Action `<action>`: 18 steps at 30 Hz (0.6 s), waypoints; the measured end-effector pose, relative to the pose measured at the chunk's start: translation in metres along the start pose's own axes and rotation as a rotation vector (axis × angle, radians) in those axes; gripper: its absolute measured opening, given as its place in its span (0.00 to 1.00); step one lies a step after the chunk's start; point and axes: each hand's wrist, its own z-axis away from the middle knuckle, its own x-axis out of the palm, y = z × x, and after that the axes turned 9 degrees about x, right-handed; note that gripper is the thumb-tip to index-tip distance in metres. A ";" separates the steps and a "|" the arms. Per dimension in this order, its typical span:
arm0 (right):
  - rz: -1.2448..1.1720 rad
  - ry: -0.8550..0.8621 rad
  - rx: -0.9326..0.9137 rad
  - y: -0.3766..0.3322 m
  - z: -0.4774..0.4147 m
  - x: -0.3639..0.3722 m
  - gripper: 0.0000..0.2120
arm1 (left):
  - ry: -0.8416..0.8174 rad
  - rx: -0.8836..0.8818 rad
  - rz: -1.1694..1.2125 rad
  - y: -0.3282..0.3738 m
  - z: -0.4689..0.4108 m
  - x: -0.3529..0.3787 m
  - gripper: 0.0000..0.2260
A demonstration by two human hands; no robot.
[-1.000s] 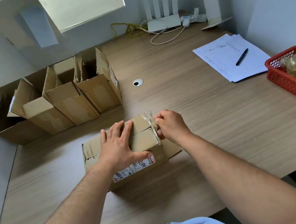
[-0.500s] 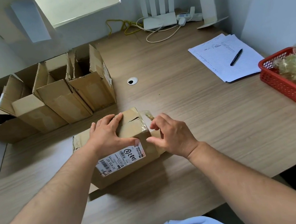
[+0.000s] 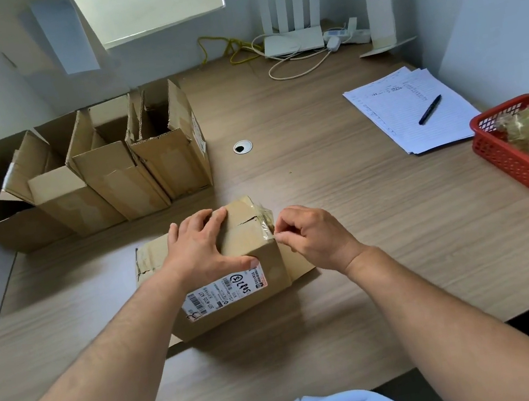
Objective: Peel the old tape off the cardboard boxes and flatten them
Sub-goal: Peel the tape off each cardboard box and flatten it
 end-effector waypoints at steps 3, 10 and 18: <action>-0.153 0.099 0.149 0.000 -0.014 -0.018 0.04 | 0.031 0.055 -0.010 0.001 0.013 0.008 0.56; -0.212 0.114 0.349 -0.001 -0.036 -0.011 0.07 | 0.105 0.144 -0.074 0.014 0.043 0.014 0.56; -1.058 -0.125 0.538 0.005 -0.037 -0.009 0.17 | 0.276 0.221 -0.173 0.033 0.077 0.026 0.51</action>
